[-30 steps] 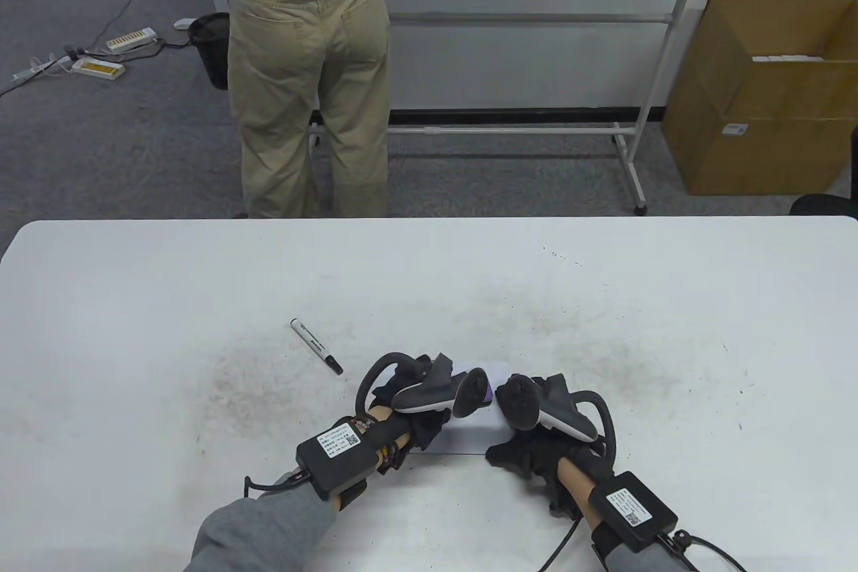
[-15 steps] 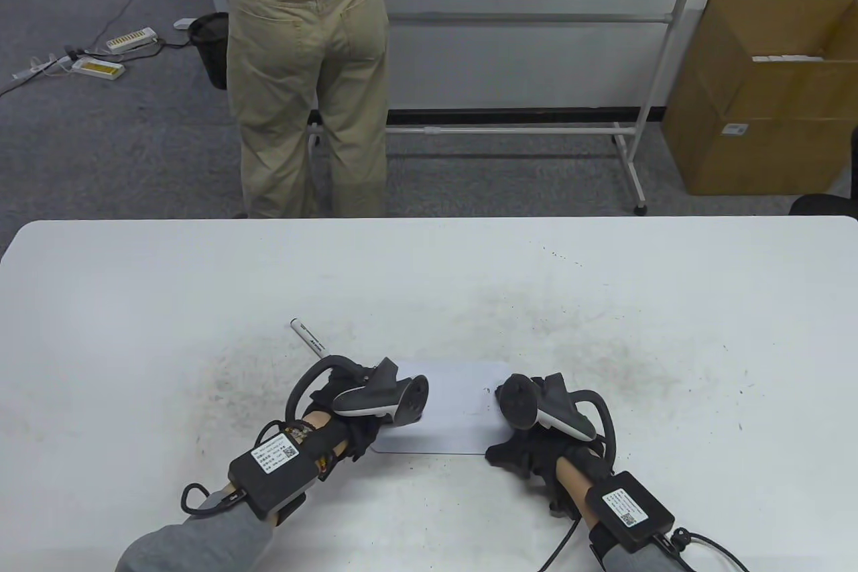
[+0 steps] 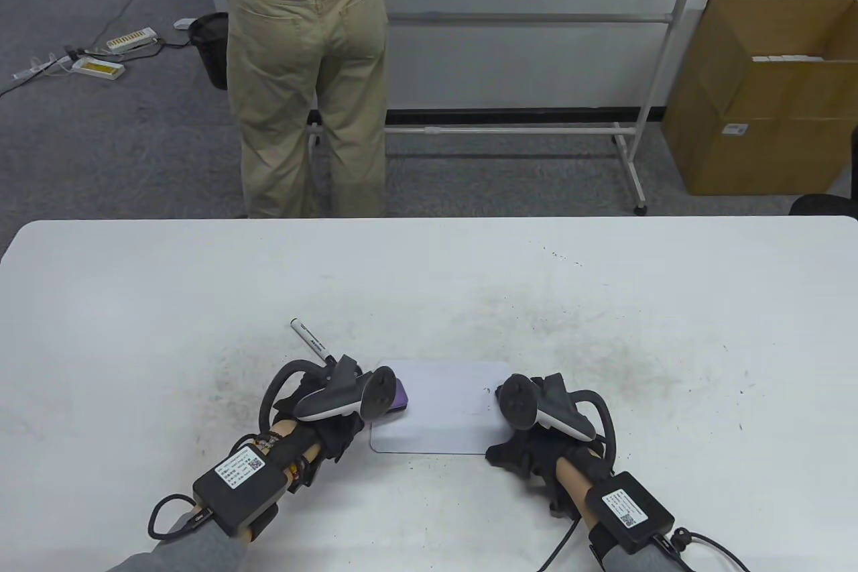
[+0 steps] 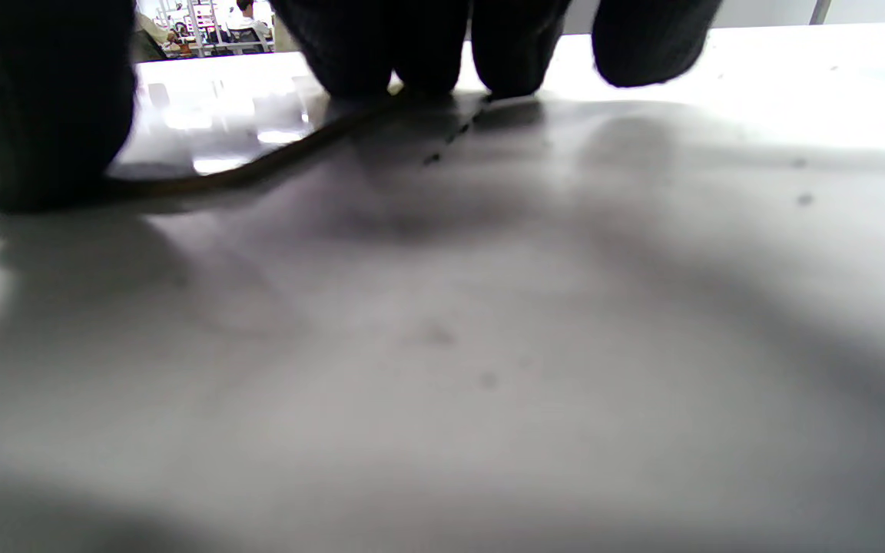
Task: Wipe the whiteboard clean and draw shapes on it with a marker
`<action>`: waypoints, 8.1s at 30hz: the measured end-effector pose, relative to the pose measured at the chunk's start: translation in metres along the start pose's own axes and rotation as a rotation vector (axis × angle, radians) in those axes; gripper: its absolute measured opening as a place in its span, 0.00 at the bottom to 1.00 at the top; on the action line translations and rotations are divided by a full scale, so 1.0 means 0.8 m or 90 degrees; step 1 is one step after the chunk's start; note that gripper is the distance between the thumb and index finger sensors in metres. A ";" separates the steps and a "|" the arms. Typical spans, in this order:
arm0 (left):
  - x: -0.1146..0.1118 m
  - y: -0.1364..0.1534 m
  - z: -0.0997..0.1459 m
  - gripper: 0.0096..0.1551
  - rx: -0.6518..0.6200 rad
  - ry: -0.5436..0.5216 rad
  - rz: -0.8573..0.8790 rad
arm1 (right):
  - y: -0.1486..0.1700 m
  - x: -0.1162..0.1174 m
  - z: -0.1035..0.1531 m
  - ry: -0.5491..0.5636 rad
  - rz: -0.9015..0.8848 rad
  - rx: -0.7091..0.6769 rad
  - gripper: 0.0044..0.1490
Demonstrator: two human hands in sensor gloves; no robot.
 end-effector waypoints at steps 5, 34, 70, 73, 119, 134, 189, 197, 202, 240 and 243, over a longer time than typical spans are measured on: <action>0.014 -0.055 -0.027 0.35 -0.031 -0.036 0.007 | 0.000 0.000 -0.001 0.008 -0.004 -0.001 0.63; -0.012 -0.068 -0.025 0.34 -0.059 0.049 -0.079 | -0.001 -0.002 -0.002 0.006 0.001 0.003 0.63; -0.144 0.241 0.065 0.35 0.391 0.004 0.228 | -0.002 -0.002 -0.001 -0.006 0.005 0.006 0.63; -0.154 0.242 0.061 0.36 0.387 0.007 0.230 | -0.002 -0.002 -0.001 -0.006 0.004 0.006 0.63; -0.026 0.122 -0.110 0.37 0.622 0.120 0.288 | 0.028 -0.091 0.041 0.102 -0.179 0.020 0.55; -0.020 0.114 -0.097 0.30 0.575 0.092 0.278 | 0.021 -0.088 0.043 0.098 -0.174 0.010 0.54; 0.004 -0.099 0.053 0.30 -0.096 -0.364 0.294 | 0.006 -0.036 0.050 0.155 -0.929 0.186 0.31; 0.017 -0.092 0.061 0.28 -0.095 -0.397 0.267 | 0.004 -0.039 0.050 0.146 -1.013 0.207 0.30; 0.022 -0.077 0.048 0.29 -0.189 -0.317 0.365 | 0.004 -0.043 0.051 0.161 -1.031 0.197 0.28; -0.042 0.106 -0.006 0.23 0.205 -0.055 0.247 | 0.052 -0.056 0.044 0.248 -0.799 0.145 0.30; -0.049 0.108 -0.011 0.23 0.235 -0.042 0.200 | 0.051 -0.055 0.044 0.245 -0.791 0.140 0.31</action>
Point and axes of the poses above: the tracker on the back of each hand, its own y axis roughly to the little-finger side, its own z axis roughly from the fingertips to the wrist, x = y × z, the point moved 1 cm from there along -z, roughly from the wrist to the fingertips, and after that the axes turned 14 degrees about y, right-handed, at the moved point
